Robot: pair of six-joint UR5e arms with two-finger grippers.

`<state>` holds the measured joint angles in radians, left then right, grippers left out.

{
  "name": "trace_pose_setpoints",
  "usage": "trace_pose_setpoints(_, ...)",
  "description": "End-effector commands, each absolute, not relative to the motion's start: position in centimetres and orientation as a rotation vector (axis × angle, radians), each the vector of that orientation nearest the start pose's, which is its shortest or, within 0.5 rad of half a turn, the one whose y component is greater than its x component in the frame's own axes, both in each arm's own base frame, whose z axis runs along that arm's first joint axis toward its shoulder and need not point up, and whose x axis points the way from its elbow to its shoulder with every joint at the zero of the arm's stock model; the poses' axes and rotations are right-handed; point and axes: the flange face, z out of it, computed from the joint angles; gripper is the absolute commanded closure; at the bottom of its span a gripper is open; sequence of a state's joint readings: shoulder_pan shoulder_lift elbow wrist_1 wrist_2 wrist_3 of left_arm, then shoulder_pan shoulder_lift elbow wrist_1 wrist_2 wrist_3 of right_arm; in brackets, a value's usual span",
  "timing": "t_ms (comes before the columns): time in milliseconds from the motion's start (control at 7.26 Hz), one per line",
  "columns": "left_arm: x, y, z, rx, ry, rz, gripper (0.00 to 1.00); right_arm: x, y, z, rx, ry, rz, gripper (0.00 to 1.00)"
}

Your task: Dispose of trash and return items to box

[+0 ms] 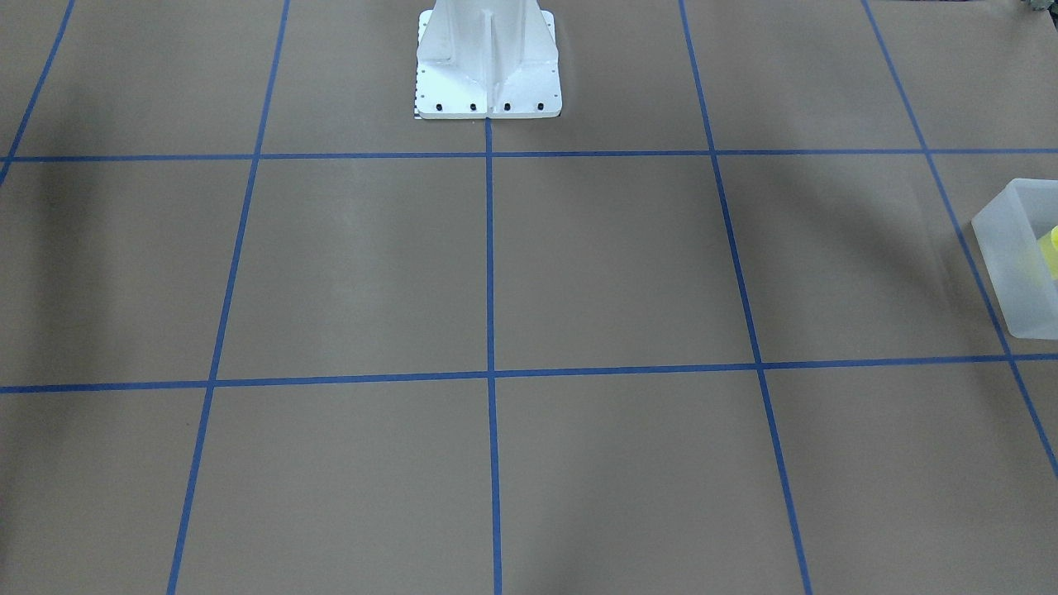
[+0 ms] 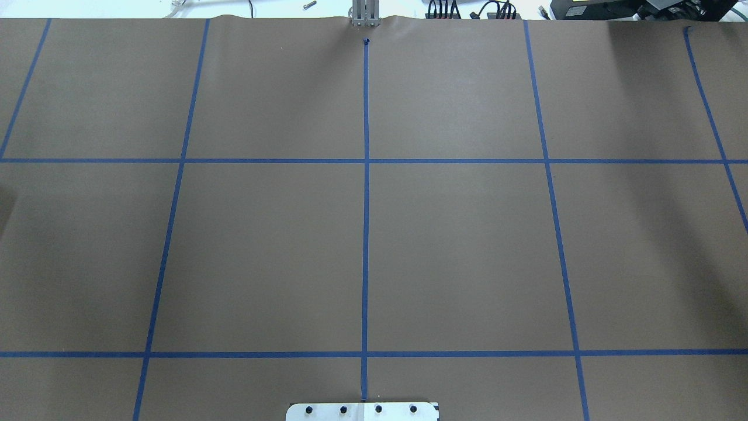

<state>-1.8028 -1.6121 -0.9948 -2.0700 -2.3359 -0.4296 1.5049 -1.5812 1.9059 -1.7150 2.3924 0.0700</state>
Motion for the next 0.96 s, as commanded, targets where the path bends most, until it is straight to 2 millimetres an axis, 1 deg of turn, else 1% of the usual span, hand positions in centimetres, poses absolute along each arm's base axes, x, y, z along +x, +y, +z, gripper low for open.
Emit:
trace_pose_setpoints(0,-17.0,-43.4,84.8,-0.019,0.755,-0.606,0.01,3.0,-47.4,52.2,0.101,-0.818,-0.073,0.0)
trace_pose_setpoints(138,-17.4,-44.0,84.0,0.065,0.731,-0.579,0.01,3.0,-46.9,53.3,0.081,-0.815,-0.066,0.0)
trace_pose_setpoints(275,-17.6,-44.9,81.2,0.153,0.735,-0.546,0.01,3.3,-46.4,54.1,0.069,-0.798,-0.052,0.0)
trace_pose_setpoints(413,-17.9,-46.0,78.2,0.224,0.734,-0.52,0.01,4.0,-45.8,55.9,0.049,-0.725,-0.034,0.0)
trace_pose_setpoints(551,-18.1,-47.1,74.8,0.293,0.742,-0.481,0.01,4.6,-45.8,56.8,0.048,-0.693,-0.02,0.0)
trace_pose_setpoints(689,-17.8,-48.6,70.1,0.355,0.753,-0.448,0.01,5.7,-45.5,58.2,0.033,-0.672,0.006,0.0)
trace_pose_setpoints(826,-14.2,-50.5,66.8,0.337,0.787,-0.37,0.01,6.6,-45.3,58.3,0.046,-0.678,0.024,0.0)
